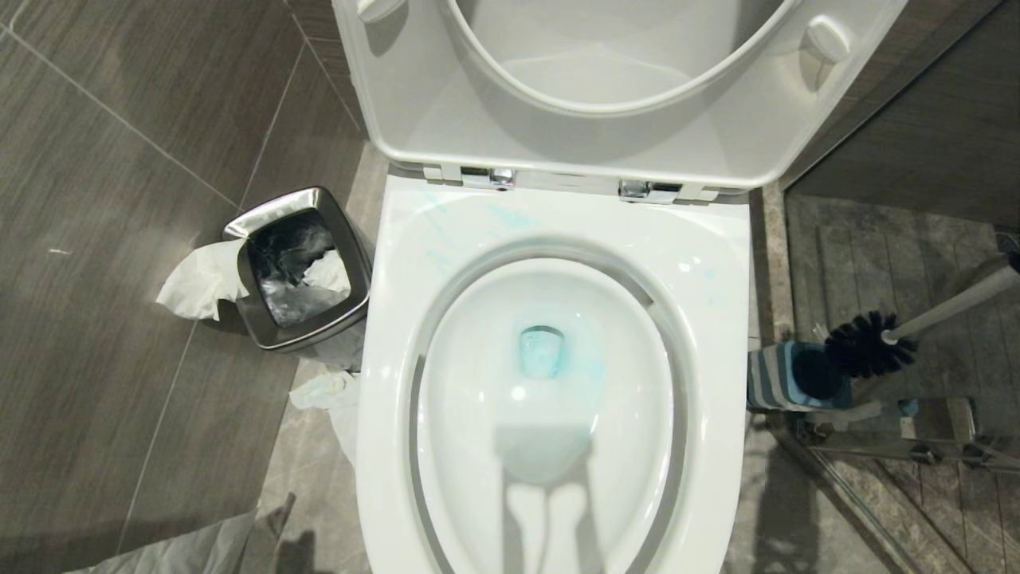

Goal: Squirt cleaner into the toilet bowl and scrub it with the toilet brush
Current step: Scrub the toilet bowl

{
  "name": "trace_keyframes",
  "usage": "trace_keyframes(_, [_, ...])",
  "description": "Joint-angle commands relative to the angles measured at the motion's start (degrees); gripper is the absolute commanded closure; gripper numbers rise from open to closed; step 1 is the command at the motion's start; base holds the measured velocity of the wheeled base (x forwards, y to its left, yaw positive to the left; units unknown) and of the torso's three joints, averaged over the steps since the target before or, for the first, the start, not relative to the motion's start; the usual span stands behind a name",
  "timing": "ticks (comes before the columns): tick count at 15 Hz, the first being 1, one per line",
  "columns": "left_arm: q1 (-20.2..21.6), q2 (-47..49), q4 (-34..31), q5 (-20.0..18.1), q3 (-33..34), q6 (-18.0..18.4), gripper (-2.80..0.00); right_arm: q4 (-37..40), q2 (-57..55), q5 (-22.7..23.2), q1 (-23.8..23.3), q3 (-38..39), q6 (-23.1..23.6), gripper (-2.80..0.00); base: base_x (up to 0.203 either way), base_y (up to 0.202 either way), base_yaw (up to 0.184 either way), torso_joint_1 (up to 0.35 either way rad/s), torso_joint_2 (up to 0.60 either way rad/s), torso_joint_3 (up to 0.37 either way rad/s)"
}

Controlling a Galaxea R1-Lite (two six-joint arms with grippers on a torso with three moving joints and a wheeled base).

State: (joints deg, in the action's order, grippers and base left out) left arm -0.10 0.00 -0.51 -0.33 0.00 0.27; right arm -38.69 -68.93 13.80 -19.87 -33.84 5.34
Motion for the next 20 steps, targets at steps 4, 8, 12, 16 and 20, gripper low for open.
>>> trace_keyframes(4, [0.0, 0.0, 0.0, 0.0, 0.1, 0.0, 0.00, 24.6, 10.7, 0.4, 0.1, -9.6, -1.8, 0.00, 0.000, 0.000, 0.000, 0.000, 0.00, 0.000])
trace_keyframes(8, [0.0, 0.0, 0.0, 0.0, 0.1, 0.0, 0.00, 33.1, 15.1, 2.2, 0.1, -11.9, -1.2, 0.00, 0.000, 0.000, 0.000, 0.000, 0.00, 0.000])
trace_keyframes(12, [0.0, 0.0, 0.0, 0.0, 0.1, 0.0, 0.00, 38.4, 17.0, 2.2, 0.1, -15.5, -1.0, 0.00, 0.000, 0.000, 0.000, 0.000, 0.00, 0.000])
trace_keyframes(16, [0.0, 0.0, 0.1, 0.0, 0.1, 0.0, 0.00, 46.7, 20.8, 2.8, 0.1, -17.8, 0.2, 0.00, 0.000, 0.000, 0.000, 0.000, 0.00, 0.000])
trace_keyframes(20, [0.0, 0.0, 0.0, 0.0, 0.1, 0.0, 0.00, 49.1, 22.7, 2.3, 0.1, -20.2, 0.1, 0.00, 0.000, 0.000, 0.000, 0.000, 0.00, 0.000])
